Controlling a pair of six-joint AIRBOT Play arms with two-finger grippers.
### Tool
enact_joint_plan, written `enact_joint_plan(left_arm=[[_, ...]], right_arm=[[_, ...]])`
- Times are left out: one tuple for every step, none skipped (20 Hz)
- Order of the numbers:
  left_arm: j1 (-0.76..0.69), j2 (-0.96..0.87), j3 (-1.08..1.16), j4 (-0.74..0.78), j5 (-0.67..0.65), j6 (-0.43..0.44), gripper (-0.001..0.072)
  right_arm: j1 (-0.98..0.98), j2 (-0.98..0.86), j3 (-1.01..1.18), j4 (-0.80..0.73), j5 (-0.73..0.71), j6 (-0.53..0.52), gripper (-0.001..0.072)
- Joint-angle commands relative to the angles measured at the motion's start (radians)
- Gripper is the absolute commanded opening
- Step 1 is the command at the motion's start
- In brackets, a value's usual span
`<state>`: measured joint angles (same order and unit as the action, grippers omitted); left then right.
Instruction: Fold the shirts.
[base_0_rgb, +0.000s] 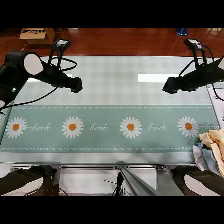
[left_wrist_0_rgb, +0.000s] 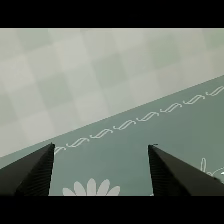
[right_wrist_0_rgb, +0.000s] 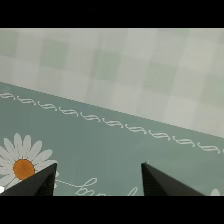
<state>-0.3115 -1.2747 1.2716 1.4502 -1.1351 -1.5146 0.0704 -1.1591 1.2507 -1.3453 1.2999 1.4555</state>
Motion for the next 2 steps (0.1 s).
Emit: enact_joint_plan(left_arm=[[0.0, 0.0, 0.001, 0.0, 0.0, 0.002, 0.0714], [0.0, 0.0, 0.001, 0.0, 0.0, 0.002, 0.0714]], right_arm=[[0.001, 0.0, 0.001, 0.0, 0.0, 0.0, 0.06], [0.001, 0.0, 0.001, 0.0, 0.0, 0.0, 0.06]])
